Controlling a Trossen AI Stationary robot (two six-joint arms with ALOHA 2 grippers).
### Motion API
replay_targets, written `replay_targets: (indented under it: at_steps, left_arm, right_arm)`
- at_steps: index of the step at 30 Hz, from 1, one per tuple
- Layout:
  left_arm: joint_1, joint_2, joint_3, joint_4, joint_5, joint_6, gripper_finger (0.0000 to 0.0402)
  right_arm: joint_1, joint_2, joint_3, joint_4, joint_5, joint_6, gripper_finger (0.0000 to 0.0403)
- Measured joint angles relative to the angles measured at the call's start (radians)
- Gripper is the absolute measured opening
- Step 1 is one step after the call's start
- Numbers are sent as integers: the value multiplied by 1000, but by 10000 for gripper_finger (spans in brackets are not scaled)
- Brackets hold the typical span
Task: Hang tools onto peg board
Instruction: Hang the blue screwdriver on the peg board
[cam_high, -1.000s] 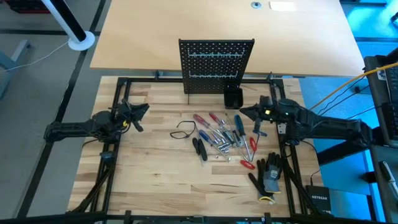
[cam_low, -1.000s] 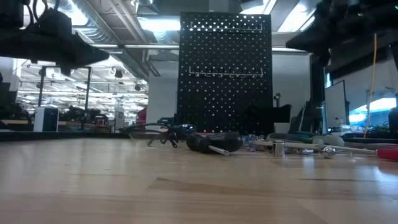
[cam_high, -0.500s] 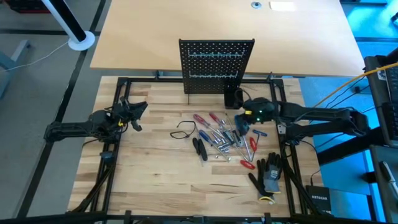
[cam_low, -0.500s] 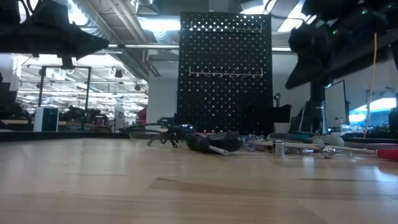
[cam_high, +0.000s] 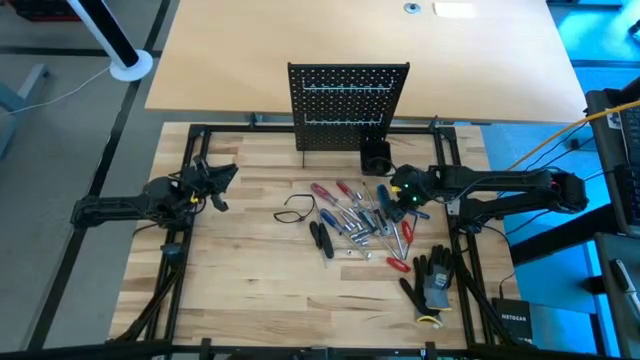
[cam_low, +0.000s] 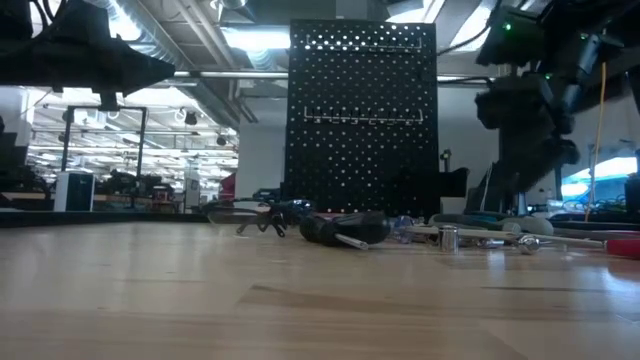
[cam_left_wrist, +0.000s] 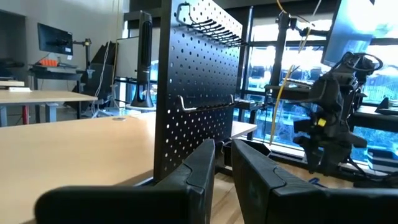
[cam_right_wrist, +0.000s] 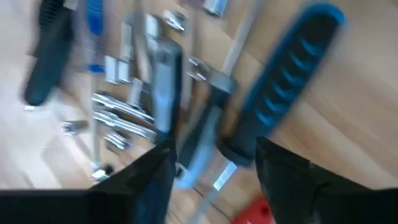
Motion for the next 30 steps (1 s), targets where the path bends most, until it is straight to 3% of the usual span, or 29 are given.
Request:
replay_targets:
  at_steps: [6, 26, 30]
  left_arm:
    - [0, 0, 0, 2, 0, 2, 45]
    - [0, 0, 0, -54, -1, 26, 45]
    - [0, 0, 0, -56, -1, 10, 45]
  right_arm:
    - [0, 32, 0, -17, 91, 40, 254]
    - [1, 267, 2, 96, 91, 77, 254]
    - [1, 273, 1, 113, 103, 74, 238]
